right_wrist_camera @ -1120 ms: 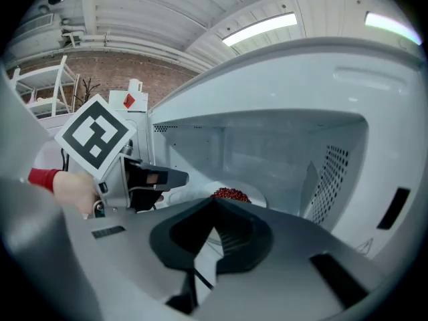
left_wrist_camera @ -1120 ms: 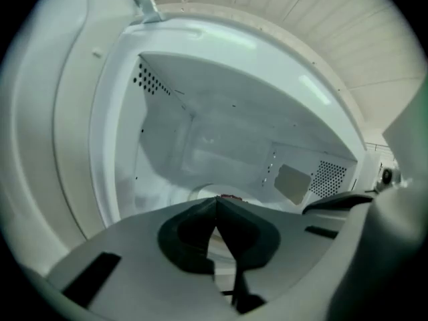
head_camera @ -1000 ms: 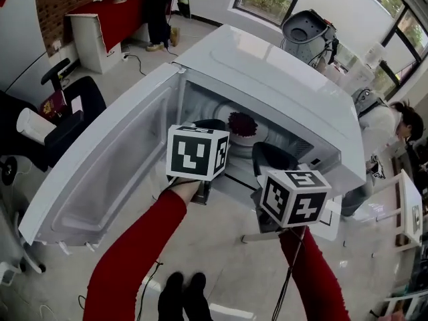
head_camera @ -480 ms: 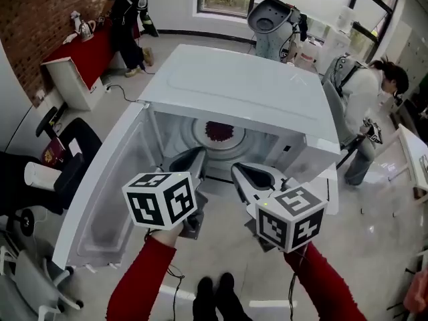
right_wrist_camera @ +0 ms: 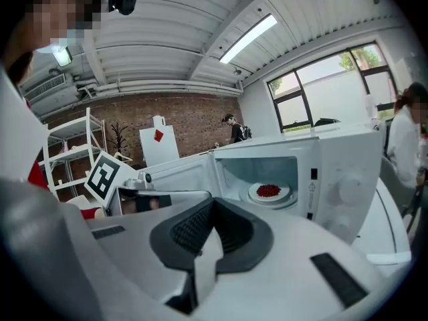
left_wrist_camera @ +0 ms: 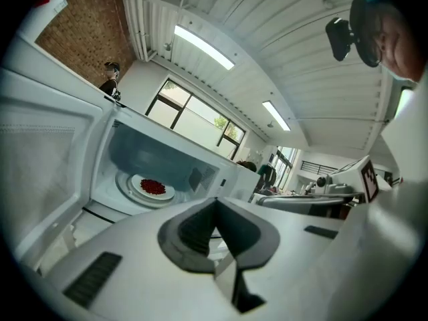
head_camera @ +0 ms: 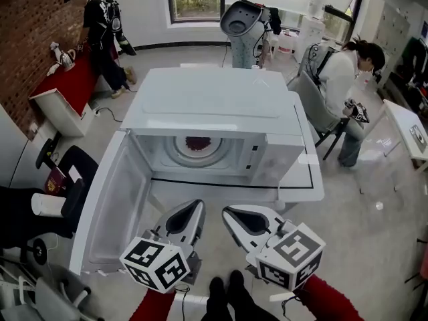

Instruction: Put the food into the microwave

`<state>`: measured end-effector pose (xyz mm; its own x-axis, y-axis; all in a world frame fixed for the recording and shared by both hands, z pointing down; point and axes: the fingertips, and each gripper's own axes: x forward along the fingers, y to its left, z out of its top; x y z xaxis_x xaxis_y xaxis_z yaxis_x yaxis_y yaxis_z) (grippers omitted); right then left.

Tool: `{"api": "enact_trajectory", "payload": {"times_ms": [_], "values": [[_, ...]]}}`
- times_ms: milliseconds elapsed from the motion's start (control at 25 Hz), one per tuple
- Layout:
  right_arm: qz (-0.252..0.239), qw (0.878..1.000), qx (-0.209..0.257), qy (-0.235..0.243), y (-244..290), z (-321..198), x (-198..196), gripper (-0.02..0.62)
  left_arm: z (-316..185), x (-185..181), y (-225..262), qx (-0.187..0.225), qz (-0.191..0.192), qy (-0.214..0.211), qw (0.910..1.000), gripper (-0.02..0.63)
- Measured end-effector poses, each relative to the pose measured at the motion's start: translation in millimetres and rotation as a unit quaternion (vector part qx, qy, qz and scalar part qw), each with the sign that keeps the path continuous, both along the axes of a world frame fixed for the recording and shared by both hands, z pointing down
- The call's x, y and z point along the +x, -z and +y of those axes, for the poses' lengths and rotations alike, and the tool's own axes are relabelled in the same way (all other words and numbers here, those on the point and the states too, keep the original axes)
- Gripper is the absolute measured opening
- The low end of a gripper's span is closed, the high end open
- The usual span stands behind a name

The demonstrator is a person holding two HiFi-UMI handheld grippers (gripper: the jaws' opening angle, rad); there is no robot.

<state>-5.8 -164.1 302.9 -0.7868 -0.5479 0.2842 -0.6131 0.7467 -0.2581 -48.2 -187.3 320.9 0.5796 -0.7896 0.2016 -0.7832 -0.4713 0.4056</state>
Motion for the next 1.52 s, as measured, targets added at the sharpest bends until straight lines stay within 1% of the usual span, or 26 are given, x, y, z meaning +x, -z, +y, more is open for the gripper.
{"api": "enact_trajectory", "payload": {"times_ms": [120, 240, 400, 520, 640, 880, 1000, 1280, 1520], "values": [[0.006, 1.000, 0.012, 0.003, 3.3, 18.1, 6.6, 0.014, 21.0, 9.3, 5.7, 0.001, 0.006, -0.018, 0.9998, 0.008], [0.007, 1.000, 0.022, 0.008, 3.8, 28.5, 14.1, 0.014, 33.8, 16.8, 10.6, 0.001, 0.005, -0.022, 0.9997, 0.008], [-0.027, 1.000, 0.000, -0.003, 9.5, 42.4, 19.9, 0.013, 46.8, 26.7, 16.2, 0.008, -0.005, -0.023, 0.9997, 0.009], [-0.041, 0.999, 0.006, -0.006, 12.6, 52.1, 30.0, 0.014, 56.5, 32.4, 22.3, 0.015, -0.013, -0.024, 0.9995, 0.009], [-0.071, 0.997, -0.002, -0.019, 16.8, 59.5, 40.6, 0.013, 67.6, 34.0, 26.6, 0.022, -0.019, -0.022, 0.9993, 0.009], [-0.094, 0.995, 0.018, -0.029, 27.3, 65.2, 54.0, 0.012, 85.4, 32.1, 35.5, 0.033, -0.017, -0.017, 0.9992, 0.009], [-0.092, 0.995, 0.029, -0.025, 28.0, 70.1, 55.7, 0.012, 92.5, 30.9, 39.4, 0.040, -0.012, -0.012, 0.9991, 0.008], [-0.087, 0.995, 0.034, -0.018, 24.4, 78.2, 56.0, 0.012, 99.4, 33.7, 44.3, 0.044, 0.006, -0.007, 0.9990, 0.009], [-0.088, 0.995, 0.034, -0.023, 24.3, 81.9, 61.1, 0.012, 100.3, 36.5, 52.0, 0.055, 0.003, -0.007, 0.9985, 0.009]]}}
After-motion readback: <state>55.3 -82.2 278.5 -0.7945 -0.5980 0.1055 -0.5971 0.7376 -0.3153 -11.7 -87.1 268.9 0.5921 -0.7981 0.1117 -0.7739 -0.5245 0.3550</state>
